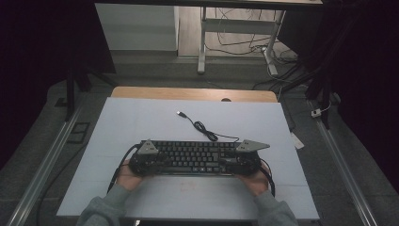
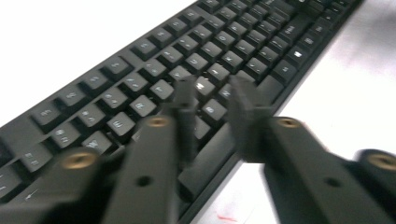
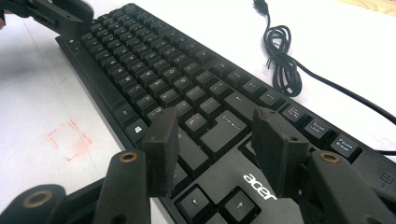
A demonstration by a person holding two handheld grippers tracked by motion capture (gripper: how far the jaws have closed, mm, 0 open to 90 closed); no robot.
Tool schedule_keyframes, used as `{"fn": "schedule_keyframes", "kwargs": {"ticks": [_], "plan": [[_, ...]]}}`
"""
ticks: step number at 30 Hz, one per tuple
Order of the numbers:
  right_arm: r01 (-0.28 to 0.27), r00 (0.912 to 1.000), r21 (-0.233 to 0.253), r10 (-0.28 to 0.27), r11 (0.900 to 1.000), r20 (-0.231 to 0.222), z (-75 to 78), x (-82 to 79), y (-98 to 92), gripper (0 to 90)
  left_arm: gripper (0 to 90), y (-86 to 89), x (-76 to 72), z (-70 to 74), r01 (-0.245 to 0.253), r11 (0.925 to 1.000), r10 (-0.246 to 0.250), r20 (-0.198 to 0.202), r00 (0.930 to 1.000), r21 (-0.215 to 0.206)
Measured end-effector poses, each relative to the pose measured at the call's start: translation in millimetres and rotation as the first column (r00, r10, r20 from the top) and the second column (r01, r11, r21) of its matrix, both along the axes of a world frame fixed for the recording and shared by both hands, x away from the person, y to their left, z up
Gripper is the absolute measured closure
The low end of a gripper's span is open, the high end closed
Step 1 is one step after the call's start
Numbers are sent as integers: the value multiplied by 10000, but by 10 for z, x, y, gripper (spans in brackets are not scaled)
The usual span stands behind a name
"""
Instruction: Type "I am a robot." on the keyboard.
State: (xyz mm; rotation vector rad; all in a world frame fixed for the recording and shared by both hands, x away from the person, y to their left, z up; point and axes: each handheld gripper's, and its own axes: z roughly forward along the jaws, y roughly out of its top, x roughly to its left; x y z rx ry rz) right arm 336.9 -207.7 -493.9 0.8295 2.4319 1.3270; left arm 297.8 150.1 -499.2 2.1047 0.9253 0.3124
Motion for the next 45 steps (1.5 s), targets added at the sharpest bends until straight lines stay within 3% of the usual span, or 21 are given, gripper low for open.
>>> {"fn": "schedule_keyframes", "kwargs": {"ticks": [3,8,14,28,35,45], "plan": [[-48,10000,-32,48,10000,-37,-4,1,5,513,513,35,8,14,-237,9997,237,-1,9997,-118],[-55,10000,-18,55,10000,-23,-2,0,4,512,442,108,22,35,-564,9979,564,-16,9984,-312],[-64,10000,-17,64,10000,0,1,-1,3,513,422,169,33,62,-746,9960,747,-5,9972,-487],[-65,10000,-153,65,9999,-15,-7,-1,11,512,441,291,90,57,-1302,9906,1304,29,9915,-423],[-36,10000,-220,35,9998,-33,-12,-3,16,512,515,334,129,14,-1557,9878,1556,-23,9878,-55],[-88,10000,-284,87,9996,-45,-22,-2,22,512,840,392,151,-47,-1563,9870,1573,-250,9872,382]]}}
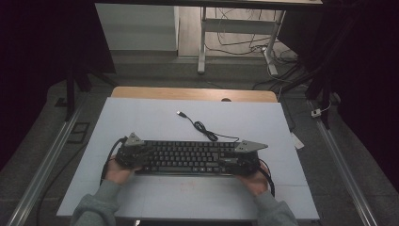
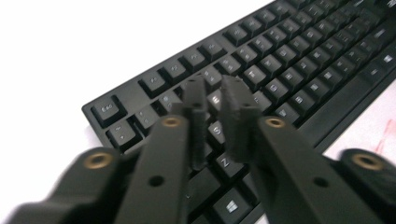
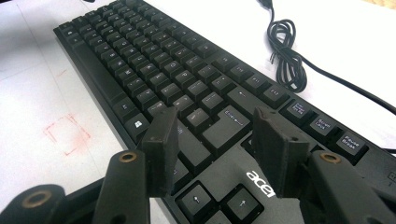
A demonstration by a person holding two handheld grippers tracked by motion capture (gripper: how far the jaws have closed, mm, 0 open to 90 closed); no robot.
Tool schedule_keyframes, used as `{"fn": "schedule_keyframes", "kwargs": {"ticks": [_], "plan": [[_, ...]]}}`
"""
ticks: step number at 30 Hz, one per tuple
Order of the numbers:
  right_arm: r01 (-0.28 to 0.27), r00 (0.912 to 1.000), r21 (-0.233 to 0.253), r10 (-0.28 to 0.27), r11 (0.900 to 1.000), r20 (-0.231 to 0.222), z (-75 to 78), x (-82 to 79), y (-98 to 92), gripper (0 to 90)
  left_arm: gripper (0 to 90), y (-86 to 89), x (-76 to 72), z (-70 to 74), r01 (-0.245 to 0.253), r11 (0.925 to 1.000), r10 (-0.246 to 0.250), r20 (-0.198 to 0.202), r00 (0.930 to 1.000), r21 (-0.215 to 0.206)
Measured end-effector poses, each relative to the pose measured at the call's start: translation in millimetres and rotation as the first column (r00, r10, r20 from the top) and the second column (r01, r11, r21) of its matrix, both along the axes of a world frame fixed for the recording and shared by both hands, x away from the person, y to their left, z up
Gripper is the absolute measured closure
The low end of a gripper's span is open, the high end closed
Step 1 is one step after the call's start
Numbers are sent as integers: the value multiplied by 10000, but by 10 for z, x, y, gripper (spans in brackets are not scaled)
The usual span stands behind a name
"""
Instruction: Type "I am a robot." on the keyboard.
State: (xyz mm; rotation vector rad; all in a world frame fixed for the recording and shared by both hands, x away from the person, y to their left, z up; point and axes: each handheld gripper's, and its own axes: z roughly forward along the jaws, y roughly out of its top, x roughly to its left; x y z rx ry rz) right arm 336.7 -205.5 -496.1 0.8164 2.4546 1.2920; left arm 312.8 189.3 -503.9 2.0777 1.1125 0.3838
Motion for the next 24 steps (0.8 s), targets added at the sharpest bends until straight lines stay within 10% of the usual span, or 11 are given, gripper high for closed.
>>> {"fn": "schedule_keyframes", "kwargs": {"ticks": [24], "plan": [[-2,10000,-47,2,10000,-37,-21,10,10,511,884,-11,37,-111,118,9976,-79,-580,9983,685]]}}
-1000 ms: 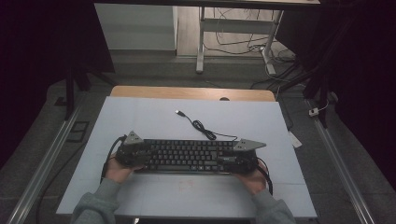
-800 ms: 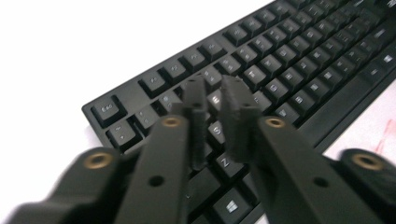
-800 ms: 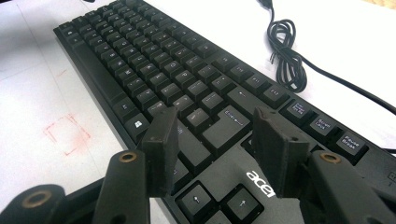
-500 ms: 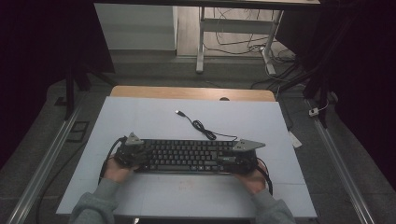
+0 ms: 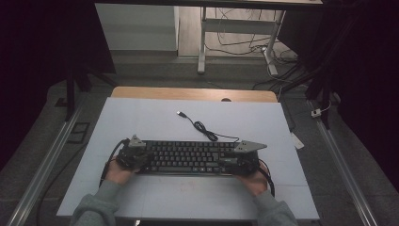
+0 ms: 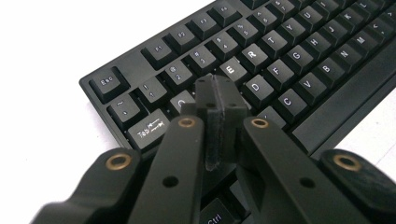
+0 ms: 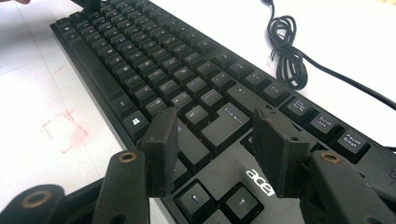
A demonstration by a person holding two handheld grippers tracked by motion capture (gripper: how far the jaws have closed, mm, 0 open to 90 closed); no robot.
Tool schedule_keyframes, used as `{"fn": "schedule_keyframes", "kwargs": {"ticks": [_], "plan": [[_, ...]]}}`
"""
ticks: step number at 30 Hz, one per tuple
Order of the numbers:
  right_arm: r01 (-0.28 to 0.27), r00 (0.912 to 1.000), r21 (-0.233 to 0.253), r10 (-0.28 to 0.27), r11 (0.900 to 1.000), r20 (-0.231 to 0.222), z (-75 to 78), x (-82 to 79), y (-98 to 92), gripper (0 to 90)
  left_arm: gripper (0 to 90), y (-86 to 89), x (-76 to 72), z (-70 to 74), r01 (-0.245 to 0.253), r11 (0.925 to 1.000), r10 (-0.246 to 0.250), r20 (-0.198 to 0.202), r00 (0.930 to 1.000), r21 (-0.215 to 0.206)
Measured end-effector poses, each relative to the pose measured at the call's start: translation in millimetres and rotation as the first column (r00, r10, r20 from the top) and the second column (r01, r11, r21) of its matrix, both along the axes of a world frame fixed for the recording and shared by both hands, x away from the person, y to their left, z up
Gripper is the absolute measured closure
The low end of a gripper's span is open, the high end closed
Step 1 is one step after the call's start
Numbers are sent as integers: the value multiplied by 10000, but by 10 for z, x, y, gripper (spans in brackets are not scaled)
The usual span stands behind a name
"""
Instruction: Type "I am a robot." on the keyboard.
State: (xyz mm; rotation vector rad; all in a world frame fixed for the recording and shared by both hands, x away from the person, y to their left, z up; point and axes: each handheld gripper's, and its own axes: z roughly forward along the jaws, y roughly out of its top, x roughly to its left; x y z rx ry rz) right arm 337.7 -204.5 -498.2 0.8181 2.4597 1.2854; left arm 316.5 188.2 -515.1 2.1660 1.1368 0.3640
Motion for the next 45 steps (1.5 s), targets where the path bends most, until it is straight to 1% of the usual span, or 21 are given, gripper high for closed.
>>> {"fn": "schedule_keyframes", "kwargs": {"ticks": [7,19,22,24,28,32,35,37,38,40,42,43,45], "plan": [[0,10000,-14,0,10000,-5,-2,0,2,511,884,-18,5,-22,73,9998,-72,-85,9999,184],[3,10000,-19,-3,10000,-1,-2,0,2,511,884,-23,8,-34,57,9998,-55,-128,9999,170],[4,10000,-23,-4,10000,0,-2,0,3,511,884,-29,12,-47,69,9997,-64,-189,9998,238],[5,10000,-22,-5,10000,-2,-2,0,2,511,885,-34,11,-63,41,9997,-37,-159,9999,227],[1,10000,-35,-1,10000,14,2,-1,1,510,885,-39,1,-46,47,9996,-45,-61,10000,273],[17,10000,23,-17,10000,36,2,-1,0,511,885,-19,-31,45,21,9998,-14,341,9994,-197],[26,10000,-12,-26,10000,2,3,3,-8,511,880,1,-59,120,14,9973,32,622,9981,-733],[34,10000,-19,-34,10000,3,4,3,-10,510,829,19,-78,152,133,9936,-46,773,9970,-1120],[15,10000,13,-15,10000,10,3,3,-9,510,778,22,-88,163,128,9923,-23,846,9964,-1235],[9,10000,5,-9,10000,21,5,1,-7,510,675,28,-106,183,40,9912,92,990,9950,-1324],[-7,10000,40,7,10000,31,6,-1,-4,510,578,40,-111,200,-31,9884,189,1025,9946,-1521],[-8,10000,48,8,10000,32,6,-2,-4,511,537,44,-111,204,-64,9867,233,1024,9945,-1624],[0,10000,27,0,10000,33,8,1,-8,511,495,55,-109,211,-57,9849,234,1003,9947,-1729]]}}
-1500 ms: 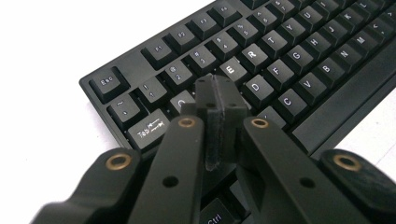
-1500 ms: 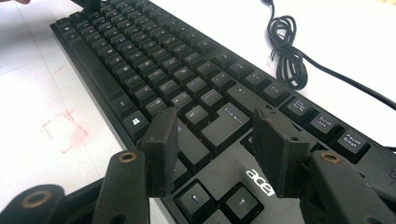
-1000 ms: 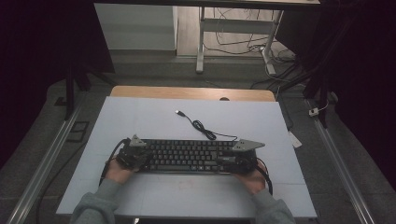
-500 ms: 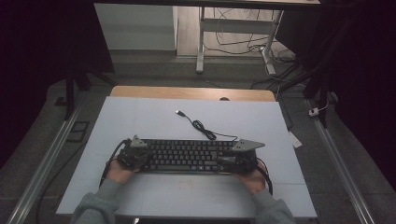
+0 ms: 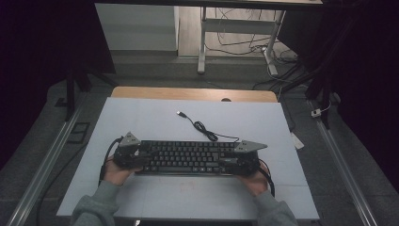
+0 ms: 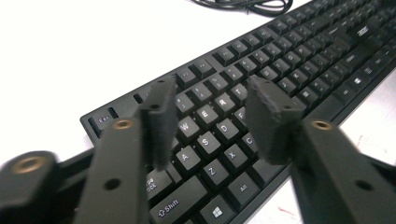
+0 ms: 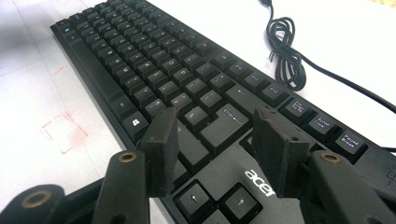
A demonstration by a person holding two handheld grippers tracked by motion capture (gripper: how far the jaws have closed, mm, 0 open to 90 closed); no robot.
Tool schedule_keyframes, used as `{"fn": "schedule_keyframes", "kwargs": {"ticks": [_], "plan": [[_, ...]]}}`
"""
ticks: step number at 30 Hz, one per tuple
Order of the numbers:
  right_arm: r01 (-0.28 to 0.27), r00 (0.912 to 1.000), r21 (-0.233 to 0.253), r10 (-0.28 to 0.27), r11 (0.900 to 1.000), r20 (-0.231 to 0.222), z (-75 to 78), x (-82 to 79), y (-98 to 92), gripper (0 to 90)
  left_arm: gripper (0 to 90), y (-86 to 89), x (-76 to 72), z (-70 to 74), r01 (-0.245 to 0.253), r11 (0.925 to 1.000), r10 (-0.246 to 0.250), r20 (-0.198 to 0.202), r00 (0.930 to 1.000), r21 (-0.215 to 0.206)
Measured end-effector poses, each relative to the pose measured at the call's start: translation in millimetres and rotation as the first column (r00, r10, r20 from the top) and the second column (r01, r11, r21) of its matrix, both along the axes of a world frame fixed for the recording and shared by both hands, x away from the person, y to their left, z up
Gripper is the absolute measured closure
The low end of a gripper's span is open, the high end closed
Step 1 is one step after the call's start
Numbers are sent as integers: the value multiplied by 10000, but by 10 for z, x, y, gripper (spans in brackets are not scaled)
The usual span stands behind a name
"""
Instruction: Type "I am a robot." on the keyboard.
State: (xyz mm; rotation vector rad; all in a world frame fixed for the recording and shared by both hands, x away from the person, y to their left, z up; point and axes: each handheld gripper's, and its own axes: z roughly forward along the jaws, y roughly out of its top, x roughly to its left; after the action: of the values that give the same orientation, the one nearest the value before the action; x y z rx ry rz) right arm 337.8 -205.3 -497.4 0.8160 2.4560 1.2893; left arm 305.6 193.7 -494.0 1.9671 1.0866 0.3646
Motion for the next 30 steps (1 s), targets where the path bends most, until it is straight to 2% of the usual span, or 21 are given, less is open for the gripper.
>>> {"fn": "schedule_keyframes", "kwargs": {"ticks": [11,21,29,30], "plan": [[-5,10000,65,5,10000,25,-1,-1,4,510,416,-16,-2,3,174,9998,-175,-138,9998,-102],[-13,10000,5,13,10000,66,12,-5,4,510,368,-46,12,-16,266,9996,-265,-385,9989,21],[-224,9998,395,223,9990,12,51,-9,64,514,360,-63,21,-31,280,9995,-274,-480,9985,112],[-245,9997,331,244,9992,29,62,-11,75,516,359,-67,22,-34,287,9995,-280,-498,9984,131]]}}
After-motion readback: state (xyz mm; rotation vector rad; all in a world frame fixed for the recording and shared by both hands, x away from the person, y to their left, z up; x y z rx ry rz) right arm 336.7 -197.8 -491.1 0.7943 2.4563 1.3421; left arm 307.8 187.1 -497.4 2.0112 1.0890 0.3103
